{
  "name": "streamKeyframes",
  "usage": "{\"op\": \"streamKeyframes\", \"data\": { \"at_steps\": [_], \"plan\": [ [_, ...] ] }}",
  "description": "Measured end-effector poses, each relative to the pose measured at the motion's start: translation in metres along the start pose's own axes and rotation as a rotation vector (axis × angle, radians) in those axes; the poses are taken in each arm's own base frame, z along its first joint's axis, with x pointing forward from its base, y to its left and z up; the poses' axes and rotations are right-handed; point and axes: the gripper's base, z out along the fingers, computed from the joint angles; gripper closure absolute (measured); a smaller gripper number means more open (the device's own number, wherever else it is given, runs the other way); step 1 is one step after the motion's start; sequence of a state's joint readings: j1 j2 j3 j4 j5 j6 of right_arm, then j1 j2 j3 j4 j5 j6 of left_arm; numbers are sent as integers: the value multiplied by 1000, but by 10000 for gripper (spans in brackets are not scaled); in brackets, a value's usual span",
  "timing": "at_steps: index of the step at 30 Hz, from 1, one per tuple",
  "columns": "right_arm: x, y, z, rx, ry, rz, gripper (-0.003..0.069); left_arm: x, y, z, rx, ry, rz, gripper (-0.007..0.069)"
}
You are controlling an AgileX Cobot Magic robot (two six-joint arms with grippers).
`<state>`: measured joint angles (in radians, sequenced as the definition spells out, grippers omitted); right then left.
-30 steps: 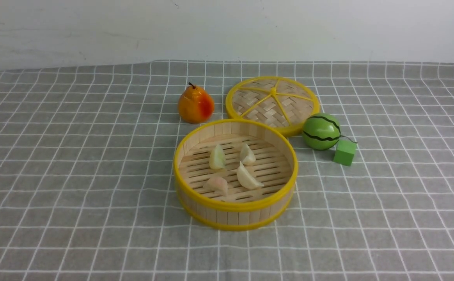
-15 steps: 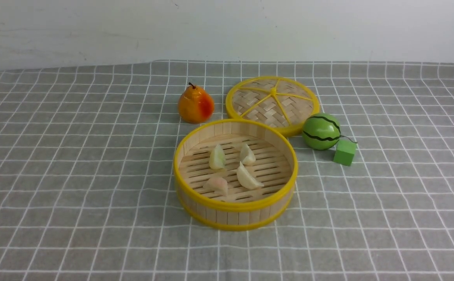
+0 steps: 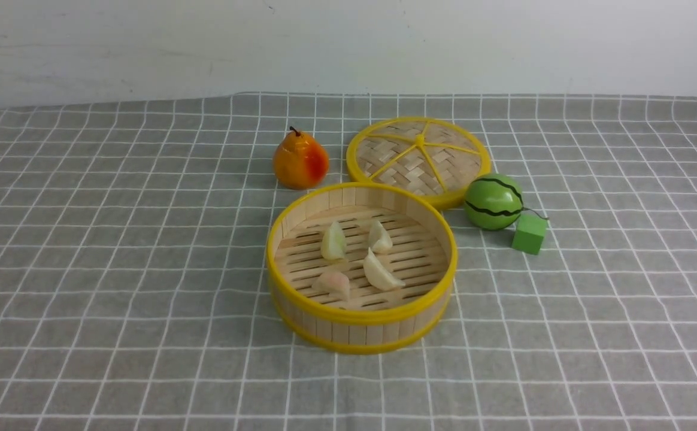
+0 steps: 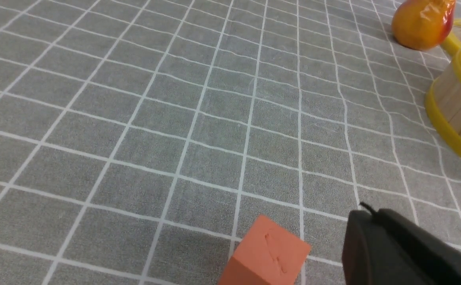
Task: Put the dumplings into the steamer on the table with the grey tablecloth.
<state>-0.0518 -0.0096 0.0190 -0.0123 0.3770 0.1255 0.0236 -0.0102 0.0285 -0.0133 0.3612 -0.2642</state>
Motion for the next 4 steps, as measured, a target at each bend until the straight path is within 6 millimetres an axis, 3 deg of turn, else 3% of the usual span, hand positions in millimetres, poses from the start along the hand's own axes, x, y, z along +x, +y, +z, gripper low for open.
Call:
{"op": "streamKeyframes", "data": {
  "at_steps": [4],
  "plan": [
    [0,0,0,0,0,0,562,0,0,0,0,0,0,627]
  ]
}}
